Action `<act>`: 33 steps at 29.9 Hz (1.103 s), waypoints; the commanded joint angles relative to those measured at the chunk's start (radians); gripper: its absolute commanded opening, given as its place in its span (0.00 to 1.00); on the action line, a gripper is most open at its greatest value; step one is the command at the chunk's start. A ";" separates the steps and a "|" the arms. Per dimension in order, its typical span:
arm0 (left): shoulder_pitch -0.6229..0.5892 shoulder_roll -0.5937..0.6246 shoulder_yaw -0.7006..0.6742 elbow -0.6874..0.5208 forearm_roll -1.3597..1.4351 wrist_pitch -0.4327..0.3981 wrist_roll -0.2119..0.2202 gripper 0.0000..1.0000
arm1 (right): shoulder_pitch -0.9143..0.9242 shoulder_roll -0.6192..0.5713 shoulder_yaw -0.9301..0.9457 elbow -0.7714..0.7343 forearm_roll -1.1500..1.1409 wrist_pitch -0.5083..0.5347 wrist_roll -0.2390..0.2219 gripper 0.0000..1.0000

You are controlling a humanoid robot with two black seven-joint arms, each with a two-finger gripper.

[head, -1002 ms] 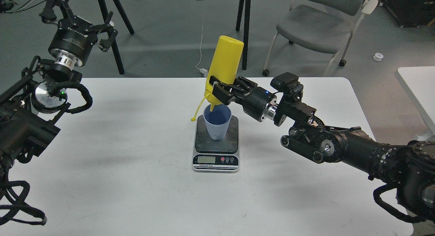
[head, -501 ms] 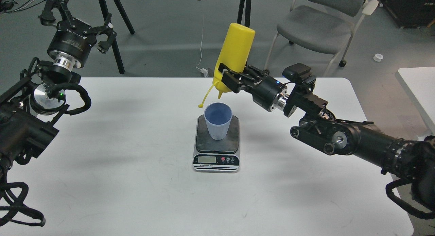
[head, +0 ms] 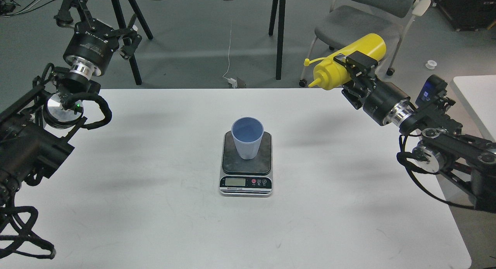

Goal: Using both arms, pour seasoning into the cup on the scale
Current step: 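Raise the yellow bottle upright and lower it toward the table, then set the yellow bottle down and open the right gripper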

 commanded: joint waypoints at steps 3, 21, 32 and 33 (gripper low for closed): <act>0.000 0.009 0.001 -0.011 0.001 0.005 -0.001 1.00 | -0.205 -0.006 0.129 0.050 0.327 0.183 -0.022 0.45; 0.008 0.024 0.008 -0.014 0.001 0.007 -0.001 1.00 | -0.478 0.118 0.248 0.000 0.734 0.424 -0.011 0.45; 0.008 0.038 0.011 -0.031 0.003 0.013 0.000 1.00 | -0.529 0.184 0.268 -0.152 0.736 0.424 -0.018 0.50; 0.008 0.038 0.011 -0.037 0.003 0.016 0.000 1.00 | -0.529 0.186 0.268 -0.151 0.736 0.424 -0.018 0.50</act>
